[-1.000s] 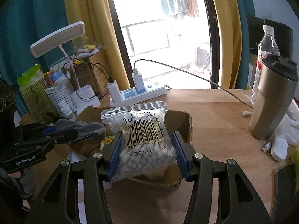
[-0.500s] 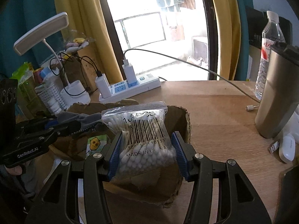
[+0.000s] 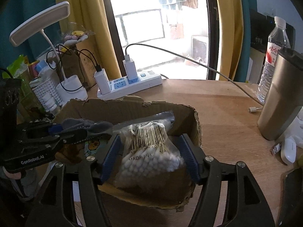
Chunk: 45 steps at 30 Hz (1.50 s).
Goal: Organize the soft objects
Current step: 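Carry the gloves and swab bag into the cardboard box and release both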
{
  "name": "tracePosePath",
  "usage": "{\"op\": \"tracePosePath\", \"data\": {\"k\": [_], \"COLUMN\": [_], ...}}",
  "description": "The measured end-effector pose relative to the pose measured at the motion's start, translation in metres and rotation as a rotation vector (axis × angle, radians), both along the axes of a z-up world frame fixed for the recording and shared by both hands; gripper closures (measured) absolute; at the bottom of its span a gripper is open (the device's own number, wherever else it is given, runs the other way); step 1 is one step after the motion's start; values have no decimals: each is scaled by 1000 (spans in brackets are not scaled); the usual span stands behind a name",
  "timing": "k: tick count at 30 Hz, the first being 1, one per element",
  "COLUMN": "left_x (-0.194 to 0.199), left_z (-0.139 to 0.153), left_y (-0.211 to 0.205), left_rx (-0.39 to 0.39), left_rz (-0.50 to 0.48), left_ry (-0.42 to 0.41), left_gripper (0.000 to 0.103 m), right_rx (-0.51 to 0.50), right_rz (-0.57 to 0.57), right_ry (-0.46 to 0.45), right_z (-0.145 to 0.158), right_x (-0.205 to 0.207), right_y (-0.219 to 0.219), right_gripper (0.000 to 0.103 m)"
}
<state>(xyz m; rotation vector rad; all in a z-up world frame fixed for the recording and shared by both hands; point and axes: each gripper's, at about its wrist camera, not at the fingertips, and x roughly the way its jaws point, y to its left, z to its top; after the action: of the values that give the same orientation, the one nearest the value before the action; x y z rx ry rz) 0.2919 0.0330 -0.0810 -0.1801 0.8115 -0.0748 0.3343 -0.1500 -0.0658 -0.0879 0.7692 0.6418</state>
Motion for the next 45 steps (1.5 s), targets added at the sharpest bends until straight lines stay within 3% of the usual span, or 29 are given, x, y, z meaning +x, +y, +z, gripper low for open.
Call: {"op": "tracePosePath", "data": {"k": [12, 14, 15, 16, 24, 32, 45], "left_x": [-10, -13, -14, -16, -25, -49, -82], "left_z": [3, 4, 4, 5, 13, 23, 32], "left_y": [-4, -5, -5, -4, -9, -13, -15], "left_rx": [17, 18, 13, 1, -1, 18, 13], "left_rz": [-4, -5, -7, -9, -9, -9, -3], "left_ry": [8, 6, 4, -1, -19, -43, -61], "left_gripper": [72, 57, 42, 40, 40, 40, 40], "right_rx": [11, 13, 15, 16, 24, 26, 35], "right_rz": [14, 12, 10, 9, 5, 1, 0], "right_ry": [-8, -7, -6, -5, -19, -32, -53], "right_z": [5, 4, 4, 4, 9, 9, 14], "right_x": [-18, -20, -21, -22, -30, -44, -74], "right_y": [2, 1, 1, -1, -5, -8, -17], "right_gripper": [33, 33, 33, 33, 32, 23, 23]}}
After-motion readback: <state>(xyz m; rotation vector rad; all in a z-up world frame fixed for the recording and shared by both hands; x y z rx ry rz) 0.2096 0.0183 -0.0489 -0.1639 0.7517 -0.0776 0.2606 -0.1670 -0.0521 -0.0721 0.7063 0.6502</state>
